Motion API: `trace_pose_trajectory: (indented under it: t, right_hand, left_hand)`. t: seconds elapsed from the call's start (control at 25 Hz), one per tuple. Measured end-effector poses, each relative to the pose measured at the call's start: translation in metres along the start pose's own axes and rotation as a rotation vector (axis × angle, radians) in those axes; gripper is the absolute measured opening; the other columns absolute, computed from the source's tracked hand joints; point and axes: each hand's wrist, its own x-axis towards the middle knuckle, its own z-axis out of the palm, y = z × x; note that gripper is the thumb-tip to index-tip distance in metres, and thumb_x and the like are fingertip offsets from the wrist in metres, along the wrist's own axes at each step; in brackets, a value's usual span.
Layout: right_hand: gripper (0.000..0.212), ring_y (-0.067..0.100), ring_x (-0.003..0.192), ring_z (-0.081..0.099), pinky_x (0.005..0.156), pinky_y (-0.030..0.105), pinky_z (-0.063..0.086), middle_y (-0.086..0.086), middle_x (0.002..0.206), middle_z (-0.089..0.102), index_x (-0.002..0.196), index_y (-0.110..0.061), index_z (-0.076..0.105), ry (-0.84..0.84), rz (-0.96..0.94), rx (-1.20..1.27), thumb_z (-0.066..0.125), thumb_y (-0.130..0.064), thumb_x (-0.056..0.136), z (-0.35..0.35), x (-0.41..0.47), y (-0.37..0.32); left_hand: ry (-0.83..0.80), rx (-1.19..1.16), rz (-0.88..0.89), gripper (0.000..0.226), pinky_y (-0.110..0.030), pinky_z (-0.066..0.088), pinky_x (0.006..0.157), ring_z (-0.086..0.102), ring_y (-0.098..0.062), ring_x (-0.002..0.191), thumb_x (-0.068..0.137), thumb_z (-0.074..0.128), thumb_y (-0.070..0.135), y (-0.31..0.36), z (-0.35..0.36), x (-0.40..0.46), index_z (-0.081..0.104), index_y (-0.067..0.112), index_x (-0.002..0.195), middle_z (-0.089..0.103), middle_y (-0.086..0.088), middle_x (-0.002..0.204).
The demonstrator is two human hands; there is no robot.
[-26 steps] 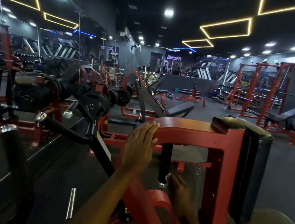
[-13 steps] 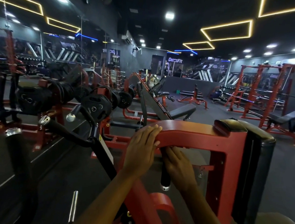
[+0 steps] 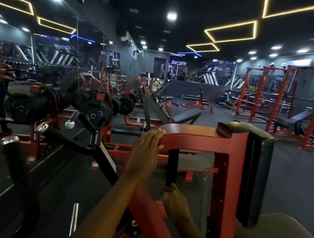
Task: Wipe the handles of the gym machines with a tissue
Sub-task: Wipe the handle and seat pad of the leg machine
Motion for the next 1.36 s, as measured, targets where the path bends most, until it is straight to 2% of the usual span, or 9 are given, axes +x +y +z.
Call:
trace_pose_trajectory:
  t: [0.12, 0.28, 0.36, 0.48, 0.56, 0.64, 0.76, 0.96, 1.36]
  right_hand:
    - [0.013, 0.019, 0.072, 0.065, 0.038, 0.022, 0.045, -0.001, 0.069, 0.065, 0.064, -0.016, 0.067, 0.157, 0.054, 0.141, 0.054, -0.015, 0.062, -0.013, -0.007, 0.019]
    - [0.018, 0.019, 0.08, 0.063, 0.054, 0.026, 0.05, -0.003, 0.086, 0.069, 0.083, -0.021, 0.071, 0.389, 0.298, 0.267, 0.054, -0.018, 0.076, -0.063, -0.05, 0.076]
    - [0.006, 0.008, 0.066, 0.061, 0.055, 0.022, 0.046, -0.005, 0.075, 0.068, 0.081, -0.018, 0.072, 0.474, 0.488, 0.452, 0.067, -0.021, 0.081, -0.083, -0.086, 0.102]
    - [0.025, 0.001, 0.048, 0.051, 0.047, 0.025, 0.042, -0.006, 0.052, 0.055, 0.062, -0.018, 0.061, 0.524, 0.732, 0.53, 0.076, -0.03, 0.078, -0.101, -0.153, 0.134]
    - [0.023, 0.004, 0.053, 0.058, 0.053, 0.03, 0.051, -0.003, 0.059, 0.062, 0.065, -0.02, 0.06, 0.436, 0.884, 0.532, 0.076, -0.031, 0.078, -0.109, -0.205, 0.157]
    - [0.02, 0.011, 0.062, 0.065, 0.056, 0.032, 0.055, -0.001, 0.068, 0.067, 0.071, -0.019, 0.062, 0.413, 1.02, 0.511, 0.075, -0.032, 0.078, -0.121, -0.268, 0.176]
    - [0.016, 0.011, 0.065, 0.064, 0.053, 0.016, 0.047, -0.002, 0.072, 0.065, 0.077, -0.011, 0.066, 0.418, 1.203, 0.427, 0.074, -0.025, 0.079, -0.146, -0.375, 0.197]
    - [0.01, 0.008, 0.069, 0.063, 0.061, 0.015, 0.047, -0.003, 0.074, 0.066, 0.081, -0.008, 0.07, 0.462, 1.461, 0.307, 0.074, -0.018, 0.079, -0.195, -0.547, 0.226]
    - [0.011, 0.006, 0.07, 0.063, 0.058, 0.016, 0.047, -0.007, 0.072, 0.066, 0.072, -0.015, 0.066, 0.547, 1.701, 0.081, 0.073, -0.021, 0.077, -0.304, -0.785, 0.291]
  left_hand:
    - [-0.007, -0.03, -0.011, 0.042, -0.05, 0.042, 0.101, 0.04, -0.028, 0.132, 0.096, 0.039, 0.025, 0.007, -0.006, 0.004, 0.035, 0.015, 0.137, 0.042, -0.009, 0.142]
    - [0.147, -0.101, -0.133, 0.04, -0.043, 0.039, 0.104, 0.047, -0.032, 0.122, 0.088, 0.057, 0.011, 0.043, -0.008, -0.002, 0.048, 0.004, 0.126, 0.05, -0.016, 0.131]
    - [0.175, -0.248, -0.115, 0.039, -0.033, 0.034, 0.101, 0.047, -0.029, 0.117, 0.085, 0.057, 0.014, 0.083, 0.004, -0.015, 0.049, 0.001, 0.121, 0.053, -0.019, 0.125]
    - [-0.134, -0.463, 0.021, 0.049, -0.029, 0.035, 0.098, 0.048, -0.025, 0.113, 0.081, 0.054, 0.029, 0.163, 0.045, -0.047, 0.045, 0.007, 0.124, 0.055, -0.019, 0.121]
    - [-0.42, -0.61, 0.011, 0.049, -0.029, 0.035, 0.102, 0.048, -0.024, 0.121, 0.085, 0.062, 0.025, 0.216, 0.073, -0.066, 0.046, 0.008, 0.128, 0.053, -0.012, 0.129]
    - [-0.563, -0.699, 0.004, 0.048, -0.03, 0.038, 0.103, 0.05, -0.022, 0.122, 0.086, 0.064, 0.019, 0.267, 0.099, -0.084, 0.048, 0.009, 0.13, 0.053, -0.007, 0.13]
    - [-0.743, -0.81, -0.024, 0.051, -0.035, 0.041, 0.103, 0.052, -0.021, 0.121, 0.087, 0.064, 0.018, 0.353, 0.129, -0.112, 0.046, 0.011, 0.134, 0.056, -0.006, 0.128]
    - [-0.934, -0.928, 0.114, 0.046, -0.025, 0.039, 0.098, 0.052, -0.019, 0.12, 0.087, 0.064, 0.014, 0.51, 0.168, -0.162, 0.049, 0.007, 0.13, 0.056, -0.007, 0.126]
    - [-1.125, -1.142, 0.268, 0.036, -0.023, 0.043, 0.092, 0.055, -0.014, 0.113, 0.088, 0.062, 0.016, 0.798, 0.212, -0.229, 0.055, 0.011, 0.123, 0.06, -0.003, 0.121]
